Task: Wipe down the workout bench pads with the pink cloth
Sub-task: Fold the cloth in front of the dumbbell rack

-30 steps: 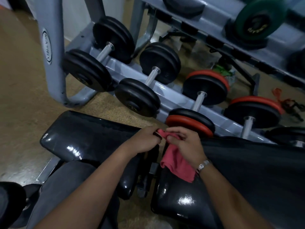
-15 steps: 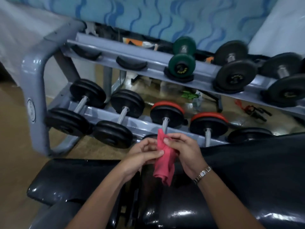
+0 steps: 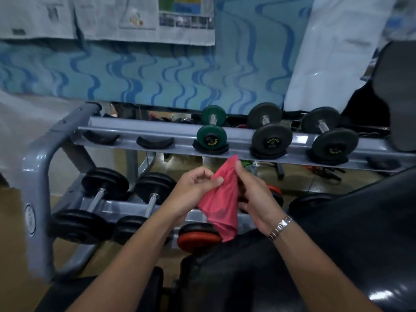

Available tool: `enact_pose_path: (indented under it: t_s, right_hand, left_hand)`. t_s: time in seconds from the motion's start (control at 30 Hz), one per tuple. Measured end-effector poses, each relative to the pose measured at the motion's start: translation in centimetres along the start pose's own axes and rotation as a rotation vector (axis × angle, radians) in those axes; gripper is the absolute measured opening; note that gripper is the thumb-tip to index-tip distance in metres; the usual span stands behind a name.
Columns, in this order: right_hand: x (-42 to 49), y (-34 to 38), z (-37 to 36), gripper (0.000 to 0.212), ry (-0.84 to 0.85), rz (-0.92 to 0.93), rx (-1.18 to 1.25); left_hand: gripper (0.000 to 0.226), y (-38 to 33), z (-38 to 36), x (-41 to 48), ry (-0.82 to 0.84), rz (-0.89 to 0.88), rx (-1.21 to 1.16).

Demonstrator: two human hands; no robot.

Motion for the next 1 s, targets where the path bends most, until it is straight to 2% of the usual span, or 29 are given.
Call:
enact_pose_path:
  t_s: [0.07,0.17,0.3,0.37,0.47,0.53,0.57,0.6,0.7,0.77,0.87,0.93,1.0]
  right_hand:
    - [-0.4,1.0,0.0,0.046,0.063,-0.014,-0.009]
    - [-0.3,1.8,0.4,0.036,0.066,-0.018,-0.018]
    - [0.6,2.3,1.8,0.024,-0.008,-0.021,0.066]
    - [1.1,2.4,2.5,0.024,-0.098,0.025,-0.003]
    - [1.7,1.9,2.8,0.044,-0.390,0.188,-0.345]
    - [1.3,1.9,2.4,0.037,-0.532,0.320,-0.457]
    - [1.0,2.1,2.0,0.027,-0.506,0.375,-0.432]
    - [0.6,2.2,1.6,0.022,-0.407,0.396,-0.367]
    - [-0.4,2.9,0.4,0.040,-0.024,0.314,-0.152]
    - [-0.1,2.7,0.5,0.047,0.082,0.267,-0.124]
    - [1.5,2.5,1.3,0.064,0.010,0.295,-0.287]
    - [2.7,2.9,1.9,0.056,-0.054,0.305,-0.243]
    - [4.1,3.3,2.6,0.037,-0.087,0.262,-0.102]
  left_hand:
    - [0.015,-1.4,-0.5,0.5,-0.002,-0.034,0.040]
    - [0.005,-3.2,-0.9,1.0,0.037,-0.026,0.071]
    - [0.022,-4.9,-0.8,1.7,0.051,0.003,0.110]
    - [0.021,-5.5,-0.7,2.0,0.034,0.004,0.121]
    - [0.016,-6.0,-1.0,2.5,-0.006,0.013,0.131]
    - [0.014,-6.1,-1.3,2.7,-0.041,0.033,0.123]
    - [0.016,-6.1,-1.5,2.7,-0.060,0.040,0.121]
    - [0.020,-6.0,-1.7,2.9,-0.080,0.041,0.118]
    - [0.019,-6.0,-2.1,3.5,-0.159,0.033,0.045]
    - [0.009,-6.6,-2.2,3.7,-0.115,0.089,-0.113]
    - [0.018,-7.3,-1.7,3.9,0.075,0.210,-0.340]
    - [0.028,-6.9,-1.0,4.4,0.130,0.216,-0.374]
    - [0.035,-6.4,-0.4,4.8,0.144,0.178,-0.379]
Point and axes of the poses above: each hand's wrist, its own x-axis towards the middle knuckle, its own z-axis out of the back of the hand, y = z × x, the point moved 1 cm from there along x, towards the middle knuckle, and after that the axes turned 2 degrees about -y, right-handed, at the moved point
